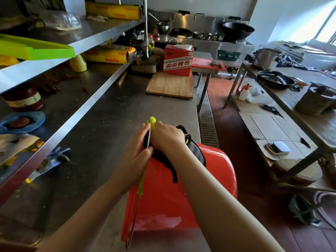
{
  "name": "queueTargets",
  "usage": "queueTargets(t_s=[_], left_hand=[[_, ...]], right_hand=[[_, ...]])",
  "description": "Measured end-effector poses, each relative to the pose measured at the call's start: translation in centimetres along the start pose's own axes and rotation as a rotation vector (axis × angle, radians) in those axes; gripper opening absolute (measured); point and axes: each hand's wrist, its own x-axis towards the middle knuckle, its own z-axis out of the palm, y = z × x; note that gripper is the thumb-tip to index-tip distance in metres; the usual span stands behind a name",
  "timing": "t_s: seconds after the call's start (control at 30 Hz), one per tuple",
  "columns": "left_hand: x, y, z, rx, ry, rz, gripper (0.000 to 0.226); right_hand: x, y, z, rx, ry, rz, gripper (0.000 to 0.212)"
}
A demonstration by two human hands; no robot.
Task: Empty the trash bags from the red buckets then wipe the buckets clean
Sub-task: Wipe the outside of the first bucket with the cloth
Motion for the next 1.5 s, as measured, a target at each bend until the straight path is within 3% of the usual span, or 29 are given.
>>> queueTargets(t_s=[0.17, 0.37, 0.63, 0.73, 0.87, 1.1, 1.2, 1.5], left_hand=[[-0.2, 0.7, 0.6, 0.01, 0.001, 0.023, 0.077], [-0.2, 0.8, 0.4, 0.011, -0.012, 0.025, 0.079], [-0.6, 0.7, 0.6, 0.011, -0.028, 0.06, 0.079], [-0.4, 0.4, 0.3, -0.004, -0.043, 0.059, 0.076], [-0.5, 0.2, 0.3, 0.018, -0.037, 0.071, 0.072], [-0.8, 0.4, 0.4, -0.024, -0.015, -0.065, 0.097], [-0.8, 0.3, 0.2, -0.036, -0.002, -0.019, 0.092], [-2.7, -3.3, 0.9, 0.085, 0.0, 0.279, 0.082]], right_hand=[[-1.5, 2.8, -1.2, 0.174, 0.006, 0.086, 0.066], [-2.8, 8.0, -1.7, 0.139, -0.008, 0.2, 0.053], [-4.5, 16.3, -1.4, 0.166, -0.023, 0.435, 0.054], [-4.9, 18.6, -1.2, 0.244, -0.017, 0.509, 0.048], [-5.5, 20.8, -0.7, 0.452, -0.021, 0.651, 0.056], [-6.1, 21.9, 0.1, 0.611, 0.004, 0.721, 0.059], [-6.4, 21.8, 0.1, 0.593, 0.032, 0.705, 0.061], [-7.7, 21.3, 0.9, 0.543, 0.212, 0.645, 0.042]])
